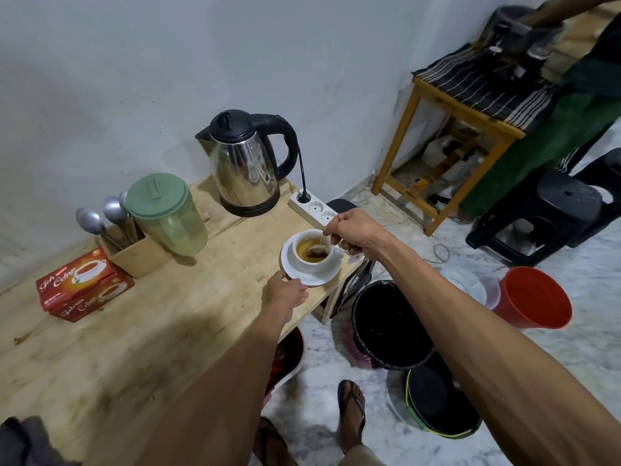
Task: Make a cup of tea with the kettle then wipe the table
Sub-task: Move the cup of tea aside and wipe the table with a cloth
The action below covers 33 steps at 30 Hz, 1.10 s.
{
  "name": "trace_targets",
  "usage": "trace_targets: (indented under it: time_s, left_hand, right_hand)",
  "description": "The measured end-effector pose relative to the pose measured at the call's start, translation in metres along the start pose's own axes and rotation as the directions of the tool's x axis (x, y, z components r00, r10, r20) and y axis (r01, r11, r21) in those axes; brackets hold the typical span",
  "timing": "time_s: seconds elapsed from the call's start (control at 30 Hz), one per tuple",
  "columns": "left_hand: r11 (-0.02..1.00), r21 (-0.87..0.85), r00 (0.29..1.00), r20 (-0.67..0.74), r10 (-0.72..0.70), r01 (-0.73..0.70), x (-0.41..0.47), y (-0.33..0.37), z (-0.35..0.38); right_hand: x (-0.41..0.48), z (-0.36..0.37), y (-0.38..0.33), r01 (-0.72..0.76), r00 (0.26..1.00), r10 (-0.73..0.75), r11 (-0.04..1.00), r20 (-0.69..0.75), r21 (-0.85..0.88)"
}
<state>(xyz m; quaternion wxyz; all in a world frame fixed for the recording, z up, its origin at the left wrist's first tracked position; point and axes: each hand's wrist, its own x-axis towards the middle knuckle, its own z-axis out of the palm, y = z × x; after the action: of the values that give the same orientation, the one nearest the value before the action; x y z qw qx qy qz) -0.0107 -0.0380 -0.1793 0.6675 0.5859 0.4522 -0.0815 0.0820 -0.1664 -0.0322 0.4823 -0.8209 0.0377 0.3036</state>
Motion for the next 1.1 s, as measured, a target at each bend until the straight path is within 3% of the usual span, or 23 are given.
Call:
trace_targets:
  time_s: [0.43,0.7,0.87,1.1]
  left_hand:
    - [1.0,0.021,1.0,0.008,0.007,-0.007,0.001,-0.002,0.0]
    - [0.999,-0.017,0.999,-0.025,0.029,-0.03,0.001,-0.01,0.006]
    - [0.998,-0.055,0.995,-0.09,0.038,-0.043,0.0,-0.013,0.014]
    - [0.99,-0.084,0.989,-0.1,0.107,-0.116,-0.006,-0.014,0.019]
  right_hand:
    - [-0.016,-0.017,-0.007,0.044,0.998,-0.043,0.999,-0.049,0.025]
    - [-0.025,-0.059,0.015,0.051,0.999,-0.051,0.999,0.003,0.02]
    - [-0.013,-0.076,0.063,-0.053,0.999,0.053,0.998,0.004,0.02]
    - [0.049,-0.073,0.162,-0.25,0.965,0.23,0.952,-0.124,-0.176]
